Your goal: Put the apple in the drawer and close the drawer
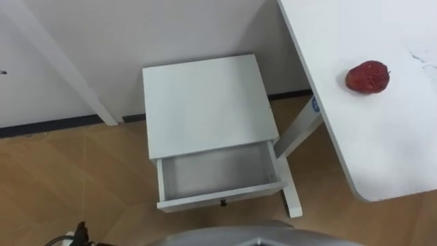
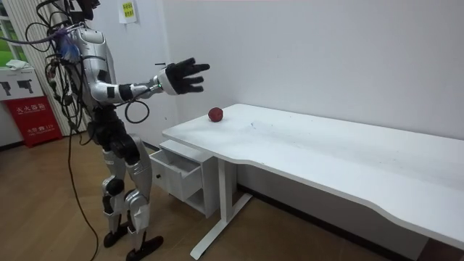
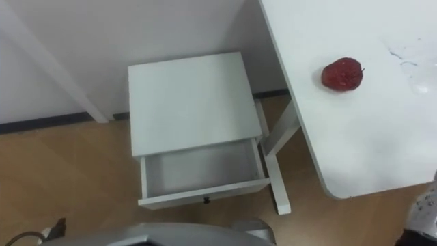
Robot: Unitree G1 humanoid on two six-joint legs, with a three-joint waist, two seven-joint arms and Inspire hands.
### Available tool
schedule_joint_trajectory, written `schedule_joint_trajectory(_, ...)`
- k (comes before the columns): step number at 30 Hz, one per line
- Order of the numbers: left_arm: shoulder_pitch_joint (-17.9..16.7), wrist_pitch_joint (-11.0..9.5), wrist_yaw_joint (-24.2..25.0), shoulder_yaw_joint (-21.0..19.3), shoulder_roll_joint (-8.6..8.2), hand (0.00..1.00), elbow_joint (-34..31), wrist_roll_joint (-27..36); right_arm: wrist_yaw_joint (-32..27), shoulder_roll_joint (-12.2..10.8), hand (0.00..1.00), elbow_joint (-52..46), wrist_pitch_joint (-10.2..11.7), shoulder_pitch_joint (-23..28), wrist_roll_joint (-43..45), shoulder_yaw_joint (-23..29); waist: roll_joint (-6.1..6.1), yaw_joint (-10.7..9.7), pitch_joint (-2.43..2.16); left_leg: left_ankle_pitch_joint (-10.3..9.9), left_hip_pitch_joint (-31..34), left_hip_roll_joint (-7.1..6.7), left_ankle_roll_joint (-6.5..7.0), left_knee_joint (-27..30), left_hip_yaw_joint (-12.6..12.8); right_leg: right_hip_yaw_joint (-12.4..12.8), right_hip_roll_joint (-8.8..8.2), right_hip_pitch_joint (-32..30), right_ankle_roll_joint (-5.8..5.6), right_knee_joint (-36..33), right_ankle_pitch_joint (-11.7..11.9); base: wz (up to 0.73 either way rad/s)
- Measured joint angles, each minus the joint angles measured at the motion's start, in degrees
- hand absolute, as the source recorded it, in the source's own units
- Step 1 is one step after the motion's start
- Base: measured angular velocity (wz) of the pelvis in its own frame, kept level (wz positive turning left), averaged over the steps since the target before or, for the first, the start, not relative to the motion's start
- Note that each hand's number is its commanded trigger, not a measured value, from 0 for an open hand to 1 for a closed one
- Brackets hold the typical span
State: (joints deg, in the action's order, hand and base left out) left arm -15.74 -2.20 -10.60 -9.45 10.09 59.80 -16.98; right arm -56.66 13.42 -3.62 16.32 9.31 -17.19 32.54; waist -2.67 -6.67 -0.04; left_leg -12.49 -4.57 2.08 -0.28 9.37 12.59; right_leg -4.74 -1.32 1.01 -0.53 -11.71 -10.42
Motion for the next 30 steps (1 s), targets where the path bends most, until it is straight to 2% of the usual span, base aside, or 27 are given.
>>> schedule_joint_trajectory(5,0.7,0.0,-0.1,2.1,0.04,0.00,2.0,0.5,4.5,0.1,0.00,-0.1,0.0,0.1,4.6,-5.9,0.07,1.6,0.09,0.0,0.0,0.20,-0.02,-0.1,0.0,0.0,0.19,0.0,0.08,0.2,0.0,0.00)
schedule_joint_trajectory(6,0.6,0.0,-0.1,2.7,0.04,0.00,2.1,0.5,5.7,0.1,0.00,-0.1,0.0,0.2,4.7,-7.2,0.51,2.2,-0.10,0.0,0.0,0.21,-0.03,-0.1,0.0,0.0,0.21,0.1,0.10,0.2,0.1,0.00)
schedule_joint_trajectory(12,0.5,0.0,-0.1,2.9,0.07,0.00,2.6,0.4,15.5,0.2,0.00,0.0,-0.6,1.5,6.4,-13.6,0.64,2.4,0.15,0.0,-0.3,0.21,-0.06,-0.1,-0.2,-0.3,0.20,1.1,0.14,0.8,0.1,0.02)
schedule_joint_trajectory(14,0.5,0.0,-0.1,2.9,0.19,0.00,2.4,-0.1,18.8,0.2,0.00,0.7,-1.2,1.7,6.6,-14.0,0.32,2.5,0.33,0.0,-0.5,0.22,-0.06,-0.2,-0.2,-0.3,0.20,1.4,0.16,1.1,0.1,0.00)
schedule_joint_trajectory(15,0.3,0.0,-0.1,2.9,0.23,0.00,2.4,-0.2,20.5,0.2,0.00,1.7,-1.6,2.3,6.6,-14.3,0.04,2.7,0.65,0.0,-1.1,0.23,-0.06,-0.3,-0.2,-0.3,0.22,2.0,0.16,1.2,0.1,0.00)
schedule_joint_trajectory(17,-0.6,0.0,0.0,2.9,0.24,0.00,1.8,-0.5,23.0,0.2,0.00,4.4,-2.2,2.8,6.7,-15.3,-0.43,2.7,0.46,0.0,-1.2,0.27,-0.06,-0.3,-0.2,-0.3,0.23,2.2,0.16,1.2,0.1,0.00)
schedule_joint_trajectory(19,-0.5,0.1,0.2,2.9,0.24,0.00,1.6,-0.6,26.5,0.2,0.00,7.8,-3.9,2.8,6.7,-15.8,-0.91,2.7,0.52,0.0,-1.1,0.25,-0.06,-0.3,-0.2,-0.3,0.19,2.1,0.16,1.1,0.1,0.00)
schedule_joint_trajectory(22,-0.6,0.2,0.6,2.9,0.31,0.00,1.5,-0.7,29.5,0.2,0.00,9.3,-5.3,2.8,6.9,-15.9,-0.98,3.0,0.48,0.0,-1.1,0.22,-0.06,-0.3,-0.1,-0.3,0.15,2.1,0.16,1.1,0.1,0.00)
schedule_joint_trajectory(30,-0.8,0.3,1.2,2.9,0.40,0.00,-0.4,-0.7,35.1,0.4,0.00,9.6,-5.3,2.8,9.5,-17.7,-1.12,3.8,0.33,0.0,-1.2,0.32,-0.08,0.0,0.0,-0.3,0.22,2.0,0.26,1.1,0.3,0.00)
